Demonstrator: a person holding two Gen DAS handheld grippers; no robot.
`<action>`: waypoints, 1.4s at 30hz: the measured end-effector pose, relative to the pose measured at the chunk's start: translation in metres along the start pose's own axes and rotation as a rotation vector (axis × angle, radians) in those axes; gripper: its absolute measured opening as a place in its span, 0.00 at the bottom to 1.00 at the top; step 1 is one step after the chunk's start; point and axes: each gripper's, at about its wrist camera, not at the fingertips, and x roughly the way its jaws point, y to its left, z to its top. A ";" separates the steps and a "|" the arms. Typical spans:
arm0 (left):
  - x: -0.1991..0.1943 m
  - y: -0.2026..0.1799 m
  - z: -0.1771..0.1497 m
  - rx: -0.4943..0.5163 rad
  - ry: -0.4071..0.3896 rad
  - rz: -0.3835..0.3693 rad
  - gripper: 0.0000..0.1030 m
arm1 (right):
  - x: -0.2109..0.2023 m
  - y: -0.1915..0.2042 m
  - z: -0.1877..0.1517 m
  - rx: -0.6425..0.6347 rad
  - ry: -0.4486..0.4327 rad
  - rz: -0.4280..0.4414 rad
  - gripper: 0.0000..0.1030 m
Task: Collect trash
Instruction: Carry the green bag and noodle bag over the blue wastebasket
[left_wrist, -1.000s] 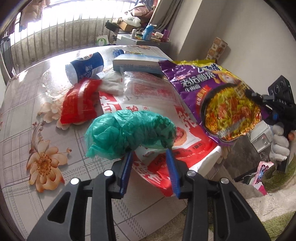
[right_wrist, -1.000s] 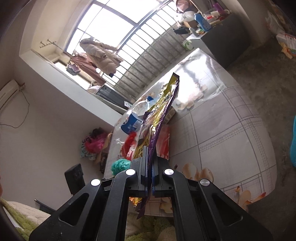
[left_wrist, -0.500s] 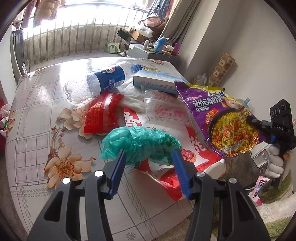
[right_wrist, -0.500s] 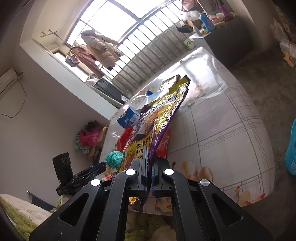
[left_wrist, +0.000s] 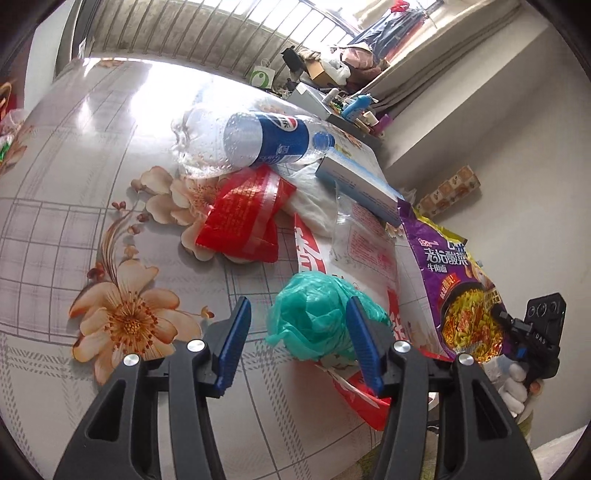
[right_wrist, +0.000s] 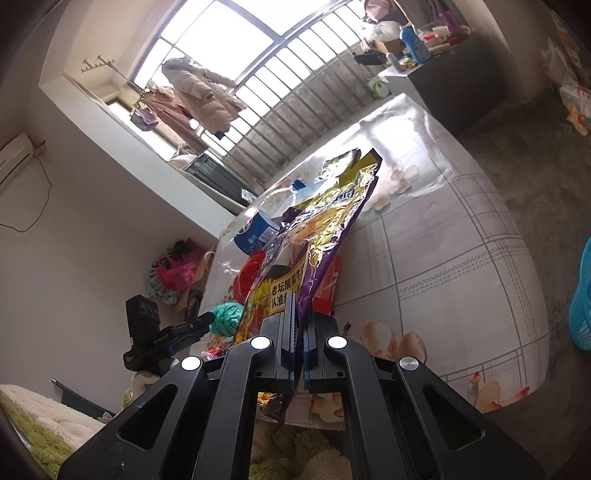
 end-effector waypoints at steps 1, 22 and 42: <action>0.002 0.005 0.000 -0.026 0.009 -0.022 0.50 | 0.000 0.000 0.000 0.000 0.000 0.000 0.02; -0.029 -0.008 0.007 -0.039 -0.090 -0.135 0.25 | -0.017 -0.006 0.004 0.012 -0.083 0.025 0.01; 0.031 -0.220 0.069 0.367 -0.084 -0.245 0.25 | -0.162 -0.079 -0.006 0.184 -0.507 -0.240 0.01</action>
